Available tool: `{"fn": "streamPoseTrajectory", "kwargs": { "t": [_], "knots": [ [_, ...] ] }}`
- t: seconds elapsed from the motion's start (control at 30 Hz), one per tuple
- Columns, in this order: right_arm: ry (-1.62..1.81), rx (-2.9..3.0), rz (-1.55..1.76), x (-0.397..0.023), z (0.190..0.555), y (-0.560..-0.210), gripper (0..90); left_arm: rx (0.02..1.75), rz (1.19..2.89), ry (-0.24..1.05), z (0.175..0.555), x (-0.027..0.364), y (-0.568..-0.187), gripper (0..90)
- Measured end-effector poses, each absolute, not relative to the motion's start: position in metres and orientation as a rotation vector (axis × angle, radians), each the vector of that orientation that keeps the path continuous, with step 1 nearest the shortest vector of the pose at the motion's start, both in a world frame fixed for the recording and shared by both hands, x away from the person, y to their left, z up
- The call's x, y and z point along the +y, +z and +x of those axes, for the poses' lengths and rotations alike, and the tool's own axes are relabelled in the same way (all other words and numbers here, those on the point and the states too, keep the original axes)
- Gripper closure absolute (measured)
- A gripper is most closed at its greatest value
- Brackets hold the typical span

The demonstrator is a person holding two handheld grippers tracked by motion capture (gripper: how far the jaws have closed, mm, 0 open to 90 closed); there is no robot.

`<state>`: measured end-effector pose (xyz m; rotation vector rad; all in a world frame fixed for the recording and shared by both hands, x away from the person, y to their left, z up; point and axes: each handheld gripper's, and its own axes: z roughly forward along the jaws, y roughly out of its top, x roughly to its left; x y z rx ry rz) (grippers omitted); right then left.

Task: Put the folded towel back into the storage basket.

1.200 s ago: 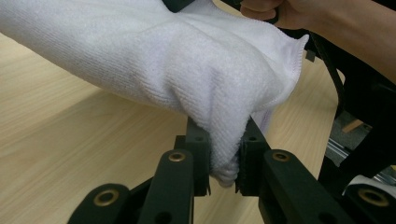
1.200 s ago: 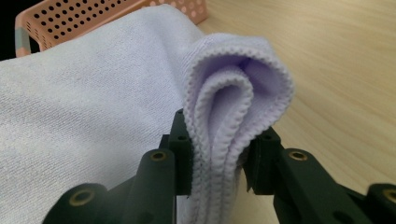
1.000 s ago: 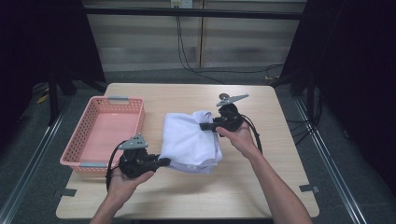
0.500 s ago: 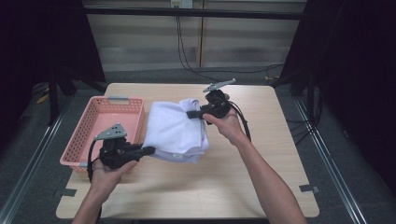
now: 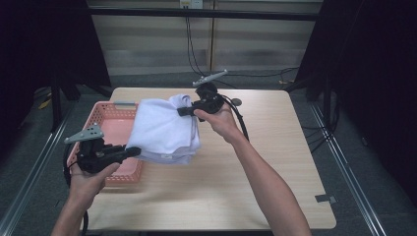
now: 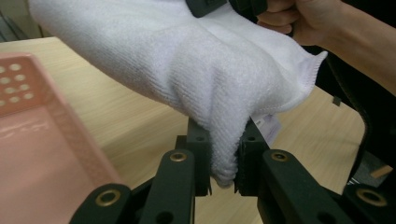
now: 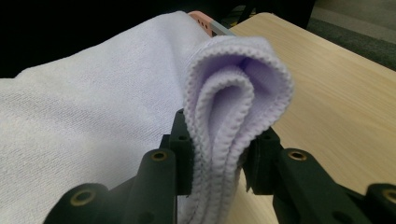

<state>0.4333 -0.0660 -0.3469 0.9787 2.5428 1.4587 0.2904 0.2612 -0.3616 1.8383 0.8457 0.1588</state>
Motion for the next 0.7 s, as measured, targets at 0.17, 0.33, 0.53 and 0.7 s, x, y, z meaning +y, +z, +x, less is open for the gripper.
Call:
{"fn": "streamPoseTrajectory", "kwargs": {
  "t": [0.17,0.33,0.53,0.7],
  "knots": [
    [1.422,2.565,0.929,-0.046,0.440,-0.335,68.9,0.864,1.808,0.130,0.295,0.278,-0.357,80.3],
    [1.432,2.558,0.939,-0.025,0.449,-0.330,68.9,0.894,1.785,0.165,0.296,0.296,-0.352,80.3],
    [1.414,2.573,0.939,0.002,0.452,-0.327,68.9,0.945,1.755,0.185,0.296,0.322,-0.354,80.3],
    [1.405,2.591,0.945,0.030,0.457,-0.332,68.9,1.010,1.737,0.195,0.294,0.347,-0.367,80.3]
  ]
}}
